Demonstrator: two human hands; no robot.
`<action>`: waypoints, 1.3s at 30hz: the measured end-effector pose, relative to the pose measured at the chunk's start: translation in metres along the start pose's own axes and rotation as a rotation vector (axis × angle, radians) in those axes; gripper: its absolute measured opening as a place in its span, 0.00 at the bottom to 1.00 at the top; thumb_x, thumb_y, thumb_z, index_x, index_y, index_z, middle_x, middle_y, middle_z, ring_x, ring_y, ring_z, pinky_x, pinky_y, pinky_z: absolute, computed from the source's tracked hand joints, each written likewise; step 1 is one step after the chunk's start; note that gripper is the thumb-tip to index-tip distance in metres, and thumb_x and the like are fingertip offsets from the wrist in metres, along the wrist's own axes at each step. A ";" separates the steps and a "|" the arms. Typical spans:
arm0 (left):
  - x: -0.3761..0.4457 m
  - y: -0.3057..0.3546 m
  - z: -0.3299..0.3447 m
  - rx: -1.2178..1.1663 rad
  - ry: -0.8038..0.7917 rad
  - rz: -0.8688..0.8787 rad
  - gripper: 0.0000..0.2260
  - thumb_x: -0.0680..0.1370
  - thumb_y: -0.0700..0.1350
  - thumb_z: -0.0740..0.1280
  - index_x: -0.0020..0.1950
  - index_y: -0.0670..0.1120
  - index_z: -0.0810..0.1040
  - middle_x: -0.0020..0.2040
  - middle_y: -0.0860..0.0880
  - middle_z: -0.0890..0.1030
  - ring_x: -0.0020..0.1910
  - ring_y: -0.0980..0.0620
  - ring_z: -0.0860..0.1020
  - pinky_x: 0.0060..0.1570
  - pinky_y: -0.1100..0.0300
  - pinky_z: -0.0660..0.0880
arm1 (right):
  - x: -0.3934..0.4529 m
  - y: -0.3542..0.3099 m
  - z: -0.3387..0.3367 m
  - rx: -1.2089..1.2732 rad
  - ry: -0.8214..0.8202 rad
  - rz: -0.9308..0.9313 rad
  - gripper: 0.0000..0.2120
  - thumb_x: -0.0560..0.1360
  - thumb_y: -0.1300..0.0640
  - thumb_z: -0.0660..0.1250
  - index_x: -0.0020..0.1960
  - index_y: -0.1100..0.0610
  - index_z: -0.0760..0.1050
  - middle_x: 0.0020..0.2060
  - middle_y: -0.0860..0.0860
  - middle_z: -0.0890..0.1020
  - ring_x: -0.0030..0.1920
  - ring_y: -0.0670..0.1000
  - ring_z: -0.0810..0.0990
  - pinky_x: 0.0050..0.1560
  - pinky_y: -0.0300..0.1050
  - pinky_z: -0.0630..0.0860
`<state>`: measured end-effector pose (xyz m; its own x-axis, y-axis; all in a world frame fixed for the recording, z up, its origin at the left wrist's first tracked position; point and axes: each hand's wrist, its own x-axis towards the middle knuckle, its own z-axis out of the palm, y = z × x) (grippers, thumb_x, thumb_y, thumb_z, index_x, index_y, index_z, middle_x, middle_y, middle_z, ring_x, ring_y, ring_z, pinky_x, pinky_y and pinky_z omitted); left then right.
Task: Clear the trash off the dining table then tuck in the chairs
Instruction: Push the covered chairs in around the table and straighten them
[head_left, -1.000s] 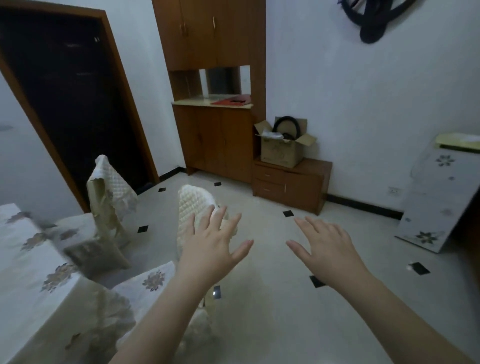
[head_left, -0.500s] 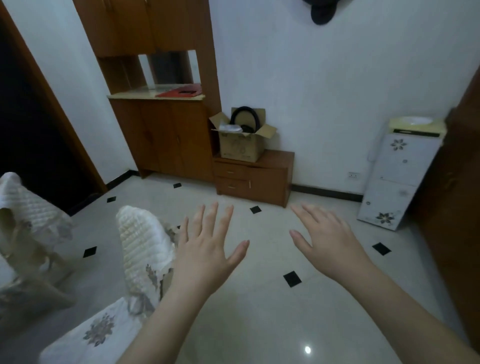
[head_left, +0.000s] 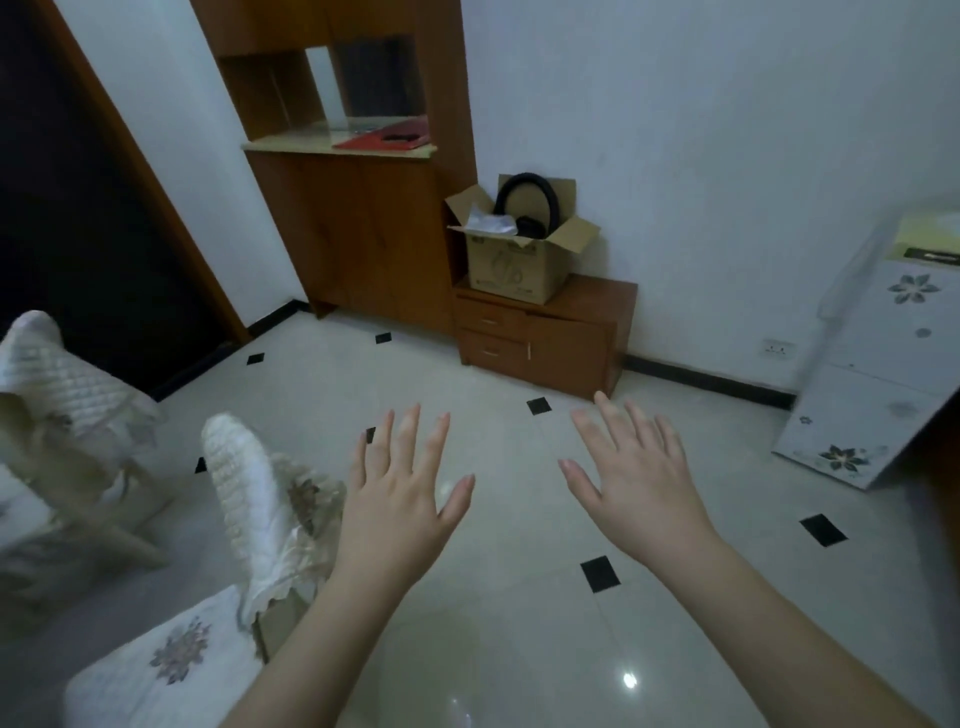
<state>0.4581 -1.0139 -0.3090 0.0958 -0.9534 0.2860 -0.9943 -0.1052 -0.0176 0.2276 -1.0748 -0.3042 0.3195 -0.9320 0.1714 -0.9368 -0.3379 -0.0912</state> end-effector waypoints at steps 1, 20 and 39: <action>0.005 -0.004 0.005 0.005 -0.013 -0.020 0.30 0.79 0.64 0.50 0.78 0.52 0.58 0.77 0.45 0.61 0.77 0.42 0.56 0.74 0.45 0.50 | 0.011 -0.004 0.005 0.013 -0.005 -0.024 0.32 0.77 0.37 0.43 0.75 0.49 0.61 0.75 0.54 0.64 0.75 0.58 0.60 0.73 0.55 0.47; 0.162 -0.137 0.090 -0.161 -0.058 -0.241 0.28 0.80 0.62 0.38 0.78 0.55 0.57 0.78 0.47 0.59 0.77 0.44 0.55 0.73 0.44 0.53 | 0.247 -0.104 0.076 0.040 -0.098 -0.345 0.31 0.78 0.37 0.40 0.76 0.48 0.61 0.75 0.53 0.64 0.75 0.55 0.58 0.74 0.55 0.46; 0.229 -0.207 0.161 0.116 -0.136 -0.679 0.22 0.79 0.55 0.54 0.68 0.48 0.75 0.66 0.47 0.77 0.66 0.43 0.74 0.64 0.41 0.70 | 0.436 -0.207 0.167 0.151 -0.251 -0.857 0.31 0.78 0.36 0.43 0.75 0.48 0.62 0.73 0.52 0.67 0.74 0.55 0.62 0.73 0.52 0.48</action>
<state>0.6933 -1.2557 -0.3937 0.7061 -0.6926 0.1473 -0.7020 -0.7119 0.0180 0.5841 -1.4327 -0.3741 0.9372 -0.3481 0.0225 -0.3402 -0.9263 -0.1618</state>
